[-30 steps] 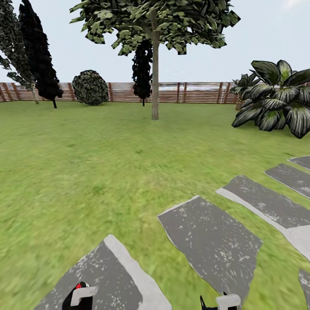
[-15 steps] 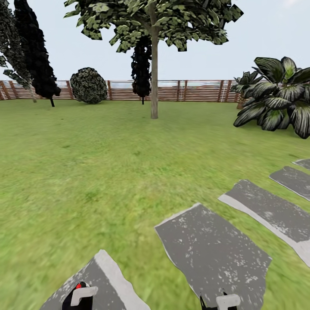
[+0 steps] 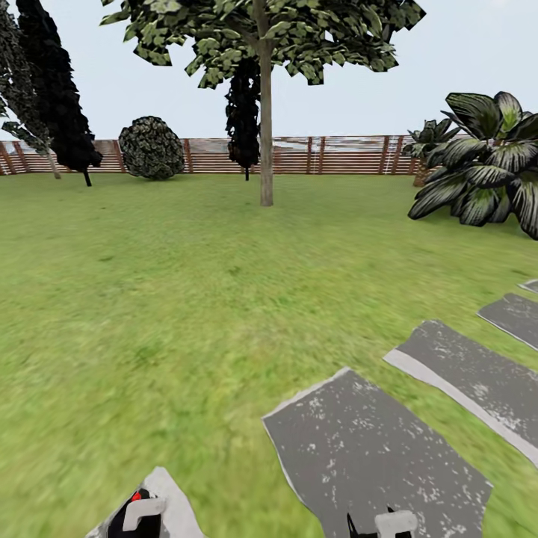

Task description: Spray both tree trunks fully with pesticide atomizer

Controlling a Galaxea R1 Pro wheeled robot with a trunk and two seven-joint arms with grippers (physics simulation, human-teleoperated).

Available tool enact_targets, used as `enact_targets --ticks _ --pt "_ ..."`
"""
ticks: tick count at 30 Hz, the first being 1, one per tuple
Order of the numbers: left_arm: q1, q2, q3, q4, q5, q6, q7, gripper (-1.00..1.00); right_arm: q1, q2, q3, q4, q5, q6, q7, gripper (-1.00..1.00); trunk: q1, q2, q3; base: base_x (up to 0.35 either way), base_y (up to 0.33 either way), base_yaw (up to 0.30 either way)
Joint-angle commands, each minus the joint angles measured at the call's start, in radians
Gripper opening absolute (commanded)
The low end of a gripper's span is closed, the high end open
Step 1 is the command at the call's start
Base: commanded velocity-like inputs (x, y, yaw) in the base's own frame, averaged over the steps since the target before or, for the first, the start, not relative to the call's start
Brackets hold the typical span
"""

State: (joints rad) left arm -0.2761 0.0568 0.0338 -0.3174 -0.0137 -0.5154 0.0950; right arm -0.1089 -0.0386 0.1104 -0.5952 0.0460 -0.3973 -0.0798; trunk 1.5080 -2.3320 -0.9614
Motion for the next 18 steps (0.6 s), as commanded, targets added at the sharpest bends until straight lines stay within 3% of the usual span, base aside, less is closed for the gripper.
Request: enact_targets --ticks 1,18 --pt "0.0 0.0 0.0 0.0 0.0 0.0 0.0 -1.0 0.0 0.0 0.0 0.0 0.0 0.0 0.0 1.0 0.0 0.0 0.0 0.339 -0.072 0.0" --pt "0.0 0.0 0.0 -0.001 0.0 0.0 0.0 -1.0 0.0 0.0 0.0 0.0 0.0 0.0 0.0 1.0 0.0 0.0 0.0 0.339 -0.072 0.0"
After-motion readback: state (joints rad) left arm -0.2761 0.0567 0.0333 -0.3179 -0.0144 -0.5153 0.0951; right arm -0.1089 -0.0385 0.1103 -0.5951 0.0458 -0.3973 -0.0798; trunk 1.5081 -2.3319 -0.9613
